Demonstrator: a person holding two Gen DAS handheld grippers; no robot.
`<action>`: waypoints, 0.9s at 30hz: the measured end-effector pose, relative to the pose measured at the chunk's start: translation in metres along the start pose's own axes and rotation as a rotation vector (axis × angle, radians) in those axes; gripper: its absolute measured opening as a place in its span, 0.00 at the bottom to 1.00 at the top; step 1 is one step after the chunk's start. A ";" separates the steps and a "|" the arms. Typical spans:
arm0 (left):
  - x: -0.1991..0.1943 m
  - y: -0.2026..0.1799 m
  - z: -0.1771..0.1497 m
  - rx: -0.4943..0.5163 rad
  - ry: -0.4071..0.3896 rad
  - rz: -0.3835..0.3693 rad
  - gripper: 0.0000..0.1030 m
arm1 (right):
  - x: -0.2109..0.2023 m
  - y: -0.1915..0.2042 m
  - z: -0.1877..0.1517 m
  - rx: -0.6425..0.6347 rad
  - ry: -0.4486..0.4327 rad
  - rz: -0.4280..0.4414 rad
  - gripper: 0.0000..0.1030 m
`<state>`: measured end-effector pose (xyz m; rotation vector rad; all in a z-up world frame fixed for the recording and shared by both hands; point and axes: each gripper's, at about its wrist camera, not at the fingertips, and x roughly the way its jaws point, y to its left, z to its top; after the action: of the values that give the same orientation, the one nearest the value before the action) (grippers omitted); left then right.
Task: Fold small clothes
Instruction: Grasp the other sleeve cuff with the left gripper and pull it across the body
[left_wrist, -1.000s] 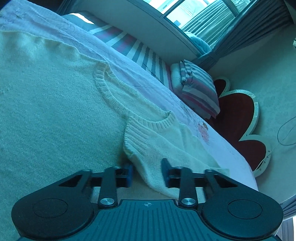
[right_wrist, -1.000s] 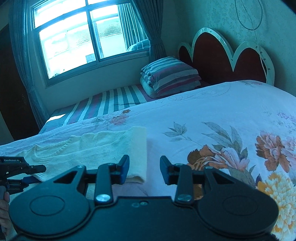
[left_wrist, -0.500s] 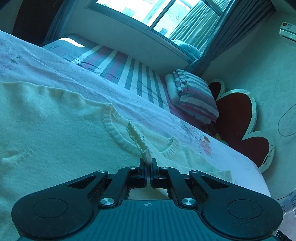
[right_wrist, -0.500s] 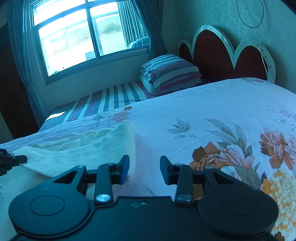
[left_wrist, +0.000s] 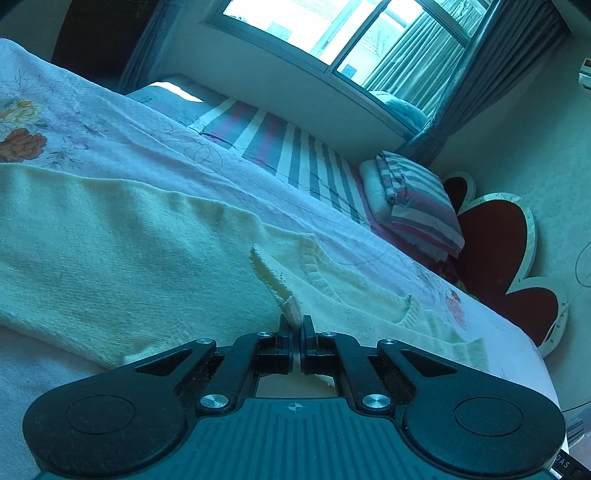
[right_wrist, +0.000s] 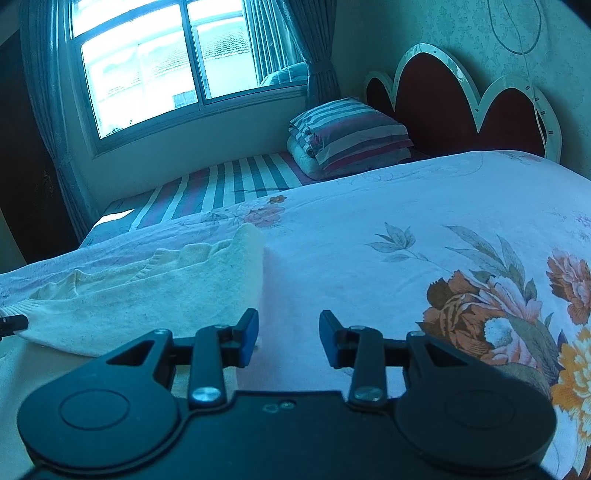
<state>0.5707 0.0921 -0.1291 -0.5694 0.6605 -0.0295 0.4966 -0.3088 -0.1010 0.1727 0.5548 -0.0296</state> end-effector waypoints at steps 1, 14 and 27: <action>-0.001 0.004 0.001 -0.003 -0.002 0.004 0.02 | 0.002 0.001 0.000 -0.002 0.001 -0.001 0.36; -0.003 0.036 0.007 -0.027 -0.007 0.032 0.02 | 0.021 0.017 -0.001 -0.020 0.023 0.012 0.36; 0.006 0.040 -0.001 0.007 0.006 0.050 0.03 | 0.046 0.019 -0.006 -0.074 0.095 0.014 0.36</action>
<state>0.5685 0.1240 -0.1536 -0.5458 0.6801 0.0136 0.5341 -0.2879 -0.1277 0.1065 0.6486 0.0125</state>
